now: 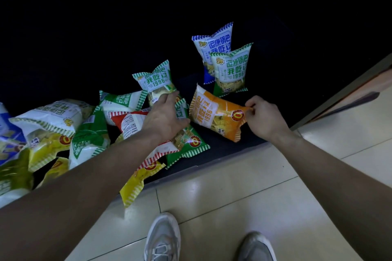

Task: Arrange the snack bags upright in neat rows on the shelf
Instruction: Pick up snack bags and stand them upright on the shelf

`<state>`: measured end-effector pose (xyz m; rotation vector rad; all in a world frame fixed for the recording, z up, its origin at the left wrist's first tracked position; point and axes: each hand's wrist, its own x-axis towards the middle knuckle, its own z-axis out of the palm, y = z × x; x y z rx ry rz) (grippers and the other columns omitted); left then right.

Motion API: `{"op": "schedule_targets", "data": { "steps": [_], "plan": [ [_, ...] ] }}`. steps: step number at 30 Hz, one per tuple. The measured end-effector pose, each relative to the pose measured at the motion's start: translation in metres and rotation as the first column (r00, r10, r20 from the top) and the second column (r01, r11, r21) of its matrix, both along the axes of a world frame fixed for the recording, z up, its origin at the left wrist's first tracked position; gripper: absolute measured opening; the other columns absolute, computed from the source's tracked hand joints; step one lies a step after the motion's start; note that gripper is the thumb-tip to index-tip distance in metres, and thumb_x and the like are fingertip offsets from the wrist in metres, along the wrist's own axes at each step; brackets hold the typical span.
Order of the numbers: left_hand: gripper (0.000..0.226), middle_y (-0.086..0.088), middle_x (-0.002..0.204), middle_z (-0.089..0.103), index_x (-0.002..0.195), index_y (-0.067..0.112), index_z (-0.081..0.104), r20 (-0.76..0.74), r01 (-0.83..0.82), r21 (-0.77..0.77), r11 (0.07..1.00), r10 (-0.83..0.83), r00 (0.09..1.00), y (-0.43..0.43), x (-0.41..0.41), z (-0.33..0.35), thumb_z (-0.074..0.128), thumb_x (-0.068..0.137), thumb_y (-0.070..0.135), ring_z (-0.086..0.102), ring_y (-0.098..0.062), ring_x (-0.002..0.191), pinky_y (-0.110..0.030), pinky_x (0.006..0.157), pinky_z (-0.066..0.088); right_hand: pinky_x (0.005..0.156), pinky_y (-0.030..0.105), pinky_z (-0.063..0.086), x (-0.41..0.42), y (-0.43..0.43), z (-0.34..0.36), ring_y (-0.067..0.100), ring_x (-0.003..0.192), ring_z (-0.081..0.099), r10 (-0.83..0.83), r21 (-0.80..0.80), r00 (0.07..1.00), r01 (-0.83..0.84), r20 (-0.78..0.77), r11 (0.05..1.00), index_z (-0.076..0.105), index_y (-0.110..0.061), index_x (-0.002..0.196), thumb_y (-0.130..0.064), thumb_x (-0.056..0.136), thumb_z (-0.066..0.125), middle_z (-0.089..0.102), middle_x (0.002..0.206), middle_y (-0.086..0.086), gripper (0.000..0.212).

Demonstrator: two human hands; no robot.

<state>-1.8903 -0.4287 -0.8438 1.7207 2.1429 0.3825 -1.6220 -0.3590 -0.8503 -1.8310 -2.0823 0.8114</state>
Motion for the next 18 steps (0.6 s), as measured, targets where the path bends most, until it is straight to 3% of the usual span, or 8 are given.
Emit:
{"op": "schedule_targets", "data": {
  "steps": [3, 6, 8, 10, 12, 14, 18],
  "plan": [
    [0.093, -0.005, 0.151, 0.032, 0.152, 0.024, 0.020, 0.012, 0.014, -0.019, 1.000, -0.014, 1.000, 0.000, 0.004, -0.002, 0.074, 0.079, 0.043, 0.037, -0.028, 0.134, -0.040, 0.104, 0.040, 0.075, 0.029, 0.040, -0.007, 0.000, -0.004, 0.022, 0.097, 0.058, 0.053, -0.112, 0.999, -0.052, 0.003, 0.992, 0.053, -0.019, 0.113, -0.036, 0.084, 0.068, 0.059, 0.108, 0.005, 0.037],
    [0.093, -0.005, 0.151, 0.033, 0.152, 0.025, 0.019, 0.015, 0.023, -0.036, 0.999, -0.023, 1.000, 0.001, 0.007, -0.004, 0.074, 0.079, 0.044, 0.037, -0.028, 0.134, -0.040, 0.103, 0.039, 0.068, 0.030, 0.039, -0.014, -0.003, -0.007, 0.017, 0.089, 0.057, 0.094, -0.158, 0.996, -0.091, 0.011, 0.983, 0.047, -0.021, 0.101, -0.051, 0.070, 0.081, 0.058, 0.099, -0.002, 0.055],
    [0.094, -0.005, 0.152, 0.033, 0.152, 0.025, 0.019, 0.027, 0.024, -0.054, 0.998, -0.023, 0.999, 0.002, 0.007, -0.005, 0.074, 0.079, 0.043, 0.037, -0.027, 0.135, -0.040, 0.104, 0.039, 0.070, 0.032, 0.044, -0.022, -0.003, -0.007, 0.019, 0.094, 0.060, 0.118, -0.174, 0.993, -0.112, 0.027, 0.978, 0.046, -0.020, 0.108, -0.065, 0.066, 0.078, 0.060, 0.105, -0.001, 0.069],
    [0.094, -0.005, 0.153, 0.032, 0.152, 0.025, 0.019, 0.039, 0.025, -0.066, 0.997, -0.023, 0.999, 0.002, 0.007, -0.006, 0.075, 0.079, 0.043, 0.034, -0.026, 0.137, -0.040, 0.107, 0.037, 0.081, 0.036, 0.048, -0.035, 0.000, -0.005, 0.024, 0.108, 0.059, 0.144, -0.225, 0.985, -0.119, 0.095, 0.967, 0.044, -0.018, 0.128, -0.078, 0.066, 0.068, 0.058, 0.123, 0.005, 0.089],
    [0.094, -0.005, 0.153, 0.032, 0.152, 0.025, 0.020, 0.045, 0.023, -0.069, 0.997, -0.020, 0.999, 0.000, 0.007, -0.007, 0.075, 0.079, 0.043, 0.033, -0.025, 0.137, -0.040, 0.107, 0.037, 0.087, 0.040, 0.050, -0.049, 0.002, -0.003, 0.028, 0.113, 0.057, 0.191, -0.255, 0.958, -0.134, 0.213, 0.957, 0.049, -0.020, 0.130, -0.086, 0.066, 0.058, 0.053, 0.130, 0.009, 0.093],
    [0.093, -0.004, 0.151, 0.033, 0.152, 0.025, 0.021, 0.059, 0.019, -0.068, 0.998, -0.015, 0.998, -0.002, 0.005, -0.007, 0.075, 0.079, 0.043, 0.034, -0.025, 0.136, -0.040, 0.106, 0.038, 0.086, 0.042, 0.051, -0.062, 0.004, -0.002, 0.030, 0.111, 0.056, 0.214, -0.268, 0.939, -0.140, 0.270, 0.953, 0.051, -0.019, 0.126, -0.085, 0.066, 0.058, 0.047, 0.130, 0.012, 0.090],
    [0.092, -0.003, 0.150, 0.035, 0.152, 0.025, 0.021, 0.069, 0.029, -0.063, 0.998, -0.024, 0.997, -0.005, 0.000, -0.008, 0.074, 0.079, 0.043, 0.035, -0.023, 0.135, -0.040, 0.105, 0.039, 0.086, 0.043, 0.054, -0.075, 0.004, -0.007, 0.030, 0.112, 0.058, 0.182, -0.309, 0.967, -0.120, 0.178, 0.943, 0.037, -0.010, 0.133, -0.068, 0.066, 0.076, 0.053, 0.132, 0.012, 0.097]
  ]
}}
